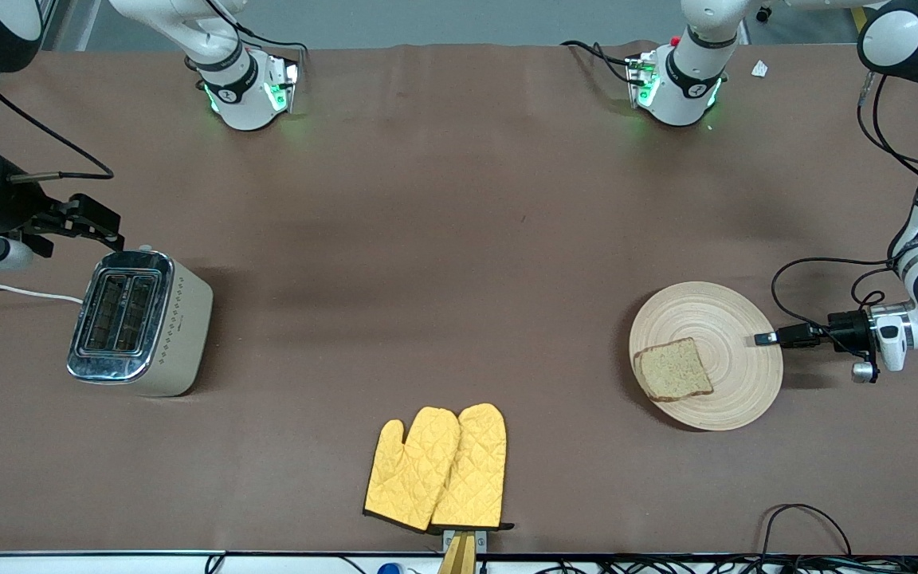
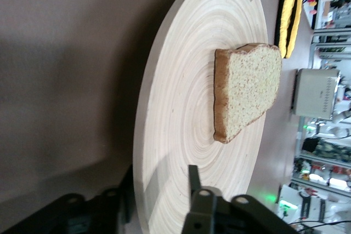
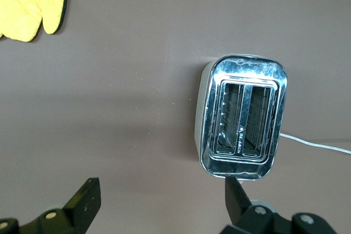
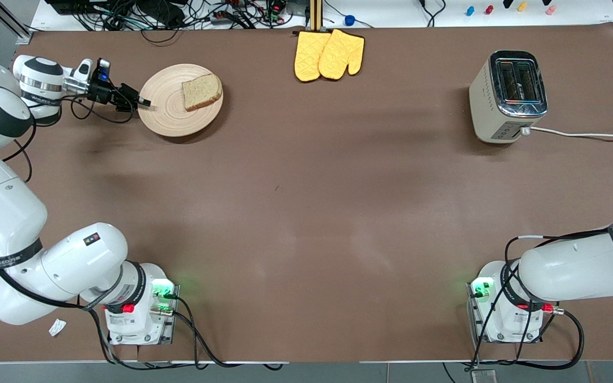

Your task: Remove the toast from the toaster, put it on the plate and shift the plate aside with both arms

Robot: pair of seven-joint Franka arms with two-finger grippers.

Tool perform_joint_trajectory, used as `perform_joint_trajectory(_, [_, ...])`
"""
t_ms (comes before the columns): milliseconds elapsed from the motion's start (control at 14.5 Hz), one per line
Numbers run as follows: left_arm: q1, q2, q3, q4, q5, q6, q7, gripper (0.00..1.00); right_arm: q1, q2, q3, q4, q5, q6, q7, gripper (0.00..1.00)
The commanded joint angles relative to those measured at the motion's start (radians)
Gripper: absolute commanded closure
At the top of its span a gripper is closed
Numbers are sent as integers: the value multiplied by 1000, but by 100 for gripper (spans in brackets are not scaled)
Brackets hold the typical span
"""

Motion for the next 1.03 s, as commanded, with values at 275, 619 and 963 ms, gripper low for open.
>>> perform_joint_trajectory(275, [-128,-57,-2,216,222,-12,-241,0,16,-35,1,-51,-23,6,6,0])
perform_joint_trajectory(619, [-185,-203,-14,214,405,-14,-384,0,13,-48,-1,-42,-26,-12,8,0])
perform_joint_trajectory(963, [-261,-352,-14,197,482,-56,-537,0,-4,-49,-4,-37,-26,-15,13,0])
